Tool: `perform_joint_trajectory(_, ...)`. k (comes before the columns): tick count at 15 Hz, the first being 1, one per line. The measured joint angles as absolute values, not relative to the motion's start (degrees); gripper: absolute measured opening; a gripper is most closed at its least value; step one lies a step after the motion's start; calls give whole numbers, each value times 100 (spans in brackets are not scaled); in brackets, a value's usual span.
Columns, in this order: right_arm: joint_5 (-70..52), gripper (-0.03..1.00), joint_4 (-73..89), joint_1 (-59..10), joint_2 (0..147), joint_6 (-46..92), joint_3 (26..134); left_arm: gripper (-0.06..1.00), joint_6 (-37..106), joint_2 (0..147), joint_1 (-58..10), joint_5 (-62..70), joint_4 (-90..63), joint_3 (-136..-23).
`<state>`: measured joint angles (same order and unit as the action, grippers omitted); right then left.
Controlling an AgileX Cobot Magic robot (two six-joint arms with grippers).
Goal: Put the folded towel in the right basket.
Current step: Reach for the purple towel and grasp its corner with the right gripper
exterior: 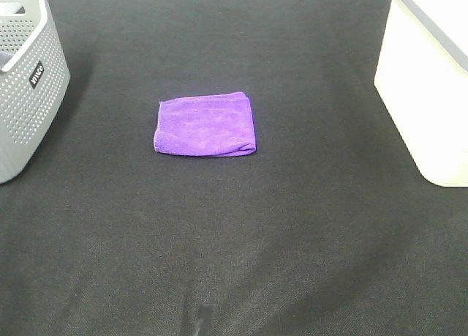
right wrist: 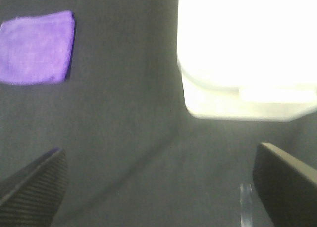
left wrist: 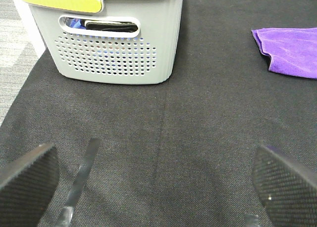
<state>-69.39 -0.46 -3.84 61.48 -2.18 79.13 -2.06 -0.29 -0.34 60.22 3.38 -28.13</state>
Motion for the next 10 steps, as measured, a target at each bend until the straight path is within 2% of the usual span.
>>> perform_joint_trajectory(3, -6944, 96, 567, -384, 7397, -189, 8732, 99, -206, -29, -34, 6022, 338, -2813)
perform_joint_trajectory(6, -6904, 96, 2338, -407, 8778, 424, 9528, 99, -206, -29, -34, 6022, 338, -2813)
perform_joint_trajectory(8, -6904, 96, 3094, -607, 10365, 819, 10393, 99, -206, -29, -34, 6022, 338, -2813)
perform_joint_trajectory(10, -6916, 96, 3197, -877, 11614, 911, 11150, 99, -206, -29, -34, 6022, 338, -2813)
